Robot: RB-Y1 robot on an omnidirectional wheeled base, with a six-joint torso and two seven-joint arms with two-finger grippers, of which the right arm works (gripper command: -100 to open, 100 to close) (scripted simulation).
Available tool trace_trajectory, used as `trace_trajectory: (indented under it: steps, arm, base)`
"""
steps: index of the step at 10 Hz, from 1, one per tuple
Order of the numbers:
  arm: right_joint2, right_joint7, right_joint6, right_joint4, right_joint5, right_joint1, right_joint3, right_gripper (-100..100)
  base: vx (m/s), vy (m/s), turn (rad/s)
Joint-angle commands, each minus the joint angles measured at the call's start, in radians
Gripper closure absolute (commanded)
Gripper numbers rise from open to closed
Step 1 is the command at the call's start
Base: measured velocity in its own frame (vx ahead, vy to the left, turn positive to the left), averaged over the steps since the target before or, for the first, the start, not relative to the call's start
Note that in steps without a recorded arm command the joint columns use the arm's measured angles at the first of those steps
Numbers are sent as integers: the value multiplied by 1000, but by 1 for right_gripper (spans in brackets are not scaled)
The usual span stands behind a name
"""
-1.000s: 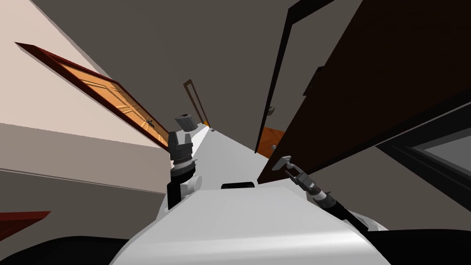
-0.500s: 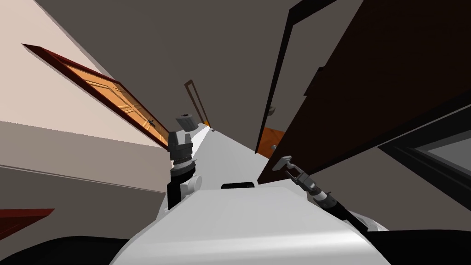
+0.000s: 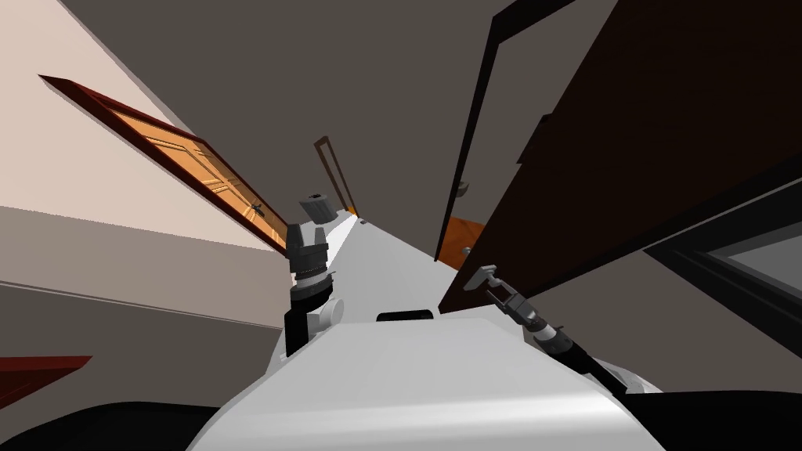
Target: Pull the door open
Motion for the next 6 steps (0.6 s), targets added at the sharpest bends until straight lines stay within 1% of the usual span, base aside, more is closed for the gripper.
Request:
trace_trajectory:
  steps: [1, 4, 5, 6]
  arm:
    - [29, -7, -8, -25, 27, 4, 30, 100]
    - [29, -7, -8, -20, 27, 4, 30, 100]
    - [10, -14, 6, 3, 9, 25, -32, 100]
    - [10, -15, 15, -2, 11, 35, -44, 100]
  base:
    - [4, -10, -19]
    - [-2, 5, 11]
    - [-80, -96, 1]
    - [-93, -100, -2]
